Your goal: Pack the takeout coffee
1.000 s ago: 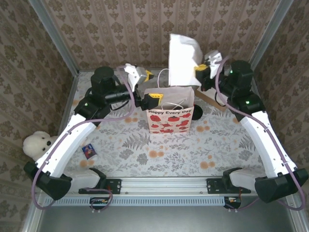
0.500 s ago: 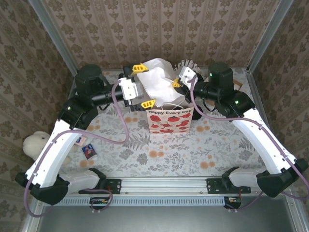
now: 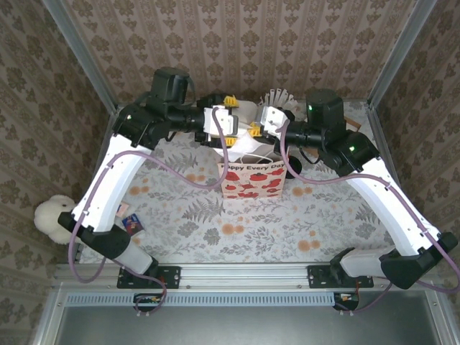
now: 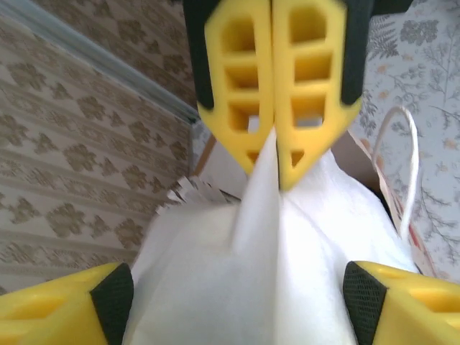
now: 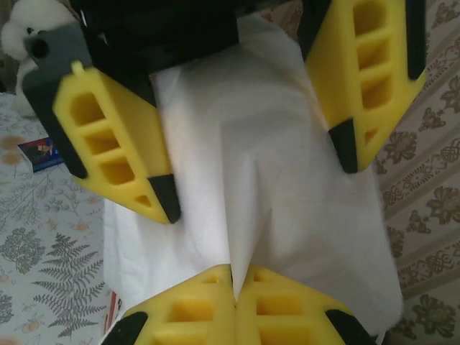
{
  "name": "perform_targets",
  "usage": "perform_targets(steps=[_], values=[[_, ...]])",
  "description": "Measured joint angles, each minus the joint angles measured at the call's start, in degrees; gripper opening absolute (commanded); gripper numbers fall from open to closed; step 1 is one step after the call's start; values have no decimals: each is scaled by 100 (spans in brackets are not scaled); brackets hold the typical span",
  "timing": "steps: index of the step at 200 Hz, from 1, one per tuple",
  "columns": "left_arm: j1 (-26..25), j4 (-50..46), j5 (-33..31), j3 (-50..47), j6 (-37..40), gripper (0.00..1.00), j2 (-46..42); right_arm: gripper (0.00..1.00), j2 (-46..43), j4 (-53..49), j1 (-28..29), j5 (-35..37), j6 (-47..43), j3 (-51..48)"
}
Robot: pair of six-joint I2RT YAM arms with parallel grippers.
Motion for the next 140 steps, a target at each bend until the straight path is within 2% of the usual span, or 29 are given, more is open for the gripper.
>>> perform_targets(steps=[13, 23, 41, 57, 93, 110, 140], values=[[155, -149, 55, 4, 24, 32, 24, 0, -9, -109, -37, -44, -72, 0], [374, -181, 208, -9, -44, 20, 9, 0, -22, -192, -66, -72, -92, 0], [728, -57, 409, -212, -142, 8, -131, 0, -66, -337, -160, -203, -96, 22], [798, 26, 535, -455, -179, 0, -297, 0, -85, -433, -212, -317, -92, 105], [778, 291, 656, -750, -271, 0, -516, 0, -107, -660, -286, -396, -101, 289], [774, 562, 717, -1016, -391, 16, -643, 0, -94, -669, -452, -474, -90, 291], [723, 881, 555, -1576, -761, 16, -901, 0, 28, -1154, -894, -361, -153, 503]])
